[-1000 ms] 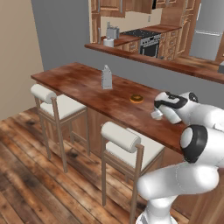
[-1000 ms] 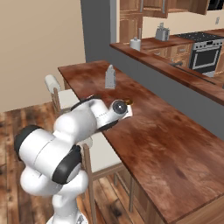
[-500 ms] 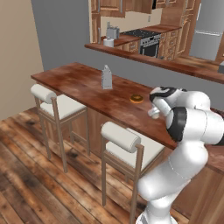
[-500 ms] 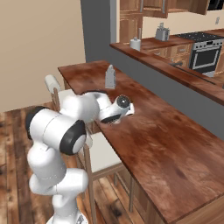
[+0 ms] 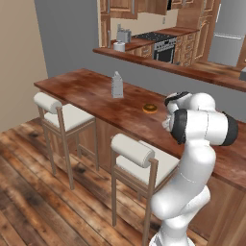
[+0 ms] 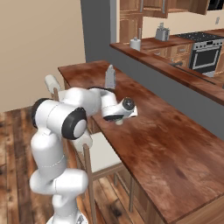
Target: Move the shaker and shaker from the cabinet to the dining counter.
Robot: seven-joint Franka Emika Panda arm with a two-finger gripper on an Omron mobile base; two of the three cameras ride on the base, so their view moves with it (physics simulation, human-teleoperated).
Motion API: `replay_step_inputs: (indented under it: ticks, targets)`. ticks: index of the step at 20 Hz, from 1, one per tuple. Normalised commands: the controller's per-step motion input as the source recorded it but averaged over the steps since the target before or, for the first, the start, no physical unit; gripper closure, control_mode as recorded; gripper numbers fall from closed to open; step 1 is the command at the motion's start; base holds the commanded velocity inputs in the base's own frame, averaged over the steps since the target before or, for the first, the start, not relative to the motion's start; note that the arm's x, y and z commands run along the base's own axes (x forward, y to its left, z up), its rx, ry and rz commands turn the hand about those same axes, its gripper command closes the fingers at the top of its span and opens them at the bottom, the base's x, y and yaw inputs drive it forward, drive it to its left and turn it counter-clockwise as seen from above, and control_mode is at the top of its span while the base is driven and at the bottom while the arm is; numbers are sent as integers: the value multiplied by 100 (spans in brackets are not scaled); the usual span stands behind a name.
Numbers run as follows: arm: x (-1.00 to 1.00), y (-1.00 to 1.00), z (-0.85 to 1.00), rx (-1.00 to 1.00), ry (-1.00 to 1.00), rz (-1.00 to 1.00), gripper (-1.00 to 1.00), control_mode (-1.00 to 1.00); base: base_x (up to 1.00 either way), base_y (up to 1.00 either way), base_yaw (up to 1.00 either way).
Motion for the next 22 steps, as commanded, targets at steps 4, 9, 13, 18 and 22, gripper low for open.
replay_step_inputs:
  ticks: [4,9,13,18,22]
  targets:
    - [13,-11,-35,14,-6,0,100,-100,0,0,0]
    - [25,-10,-26,8,-5,0,100,-100,0,0,0]
    - [27,-10,-19,3,-7,0,100,-100,0,0,0]
    - [33,-5,-16,0,-7,0,100,-100,0,0,0]
    - [37,0,-10,0,-9,0,100,-100,0,0,0]
